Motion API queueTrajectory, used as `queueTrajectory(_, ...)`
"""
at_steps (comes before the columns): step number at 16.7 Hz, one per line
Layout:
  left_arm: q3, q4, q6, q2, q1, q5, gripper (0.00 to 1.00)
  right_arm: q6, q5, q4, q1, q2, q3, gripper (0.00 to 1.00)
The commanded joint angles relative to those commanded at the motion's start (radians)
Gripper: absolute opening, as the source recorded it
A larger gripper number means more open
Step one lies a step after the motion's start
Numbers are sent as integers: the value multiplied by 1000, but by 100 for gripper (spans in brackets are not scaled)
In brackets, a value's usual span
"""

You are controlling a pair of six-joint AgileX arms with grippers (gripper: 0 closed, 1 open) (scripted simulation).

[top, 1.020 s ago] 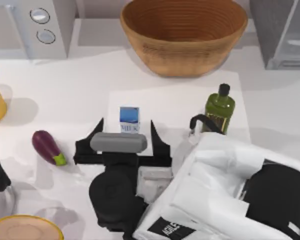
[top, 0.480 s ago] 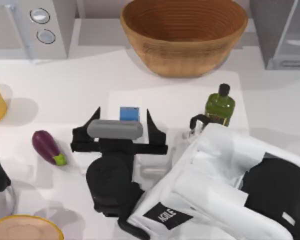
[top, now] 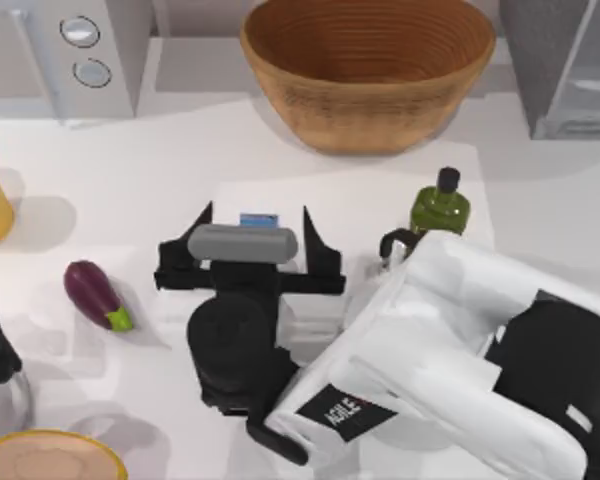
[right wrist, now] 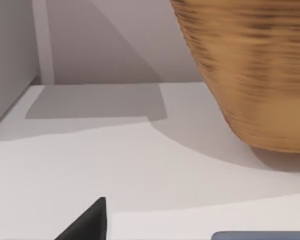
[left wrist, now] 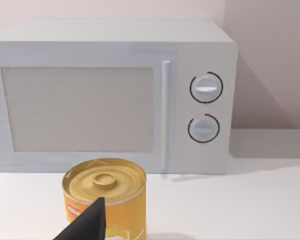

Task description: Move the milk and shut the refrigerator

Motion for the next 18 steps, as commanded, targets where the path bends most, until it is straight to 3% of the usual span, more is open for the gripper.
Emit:
queueTrajectory(12,0,0,0,0,0,0,100,0,0,0,0,0,0,2)
queueTrajectory(18,0,0,0,0,0,0,100,0,0,0,0,0,0,0)
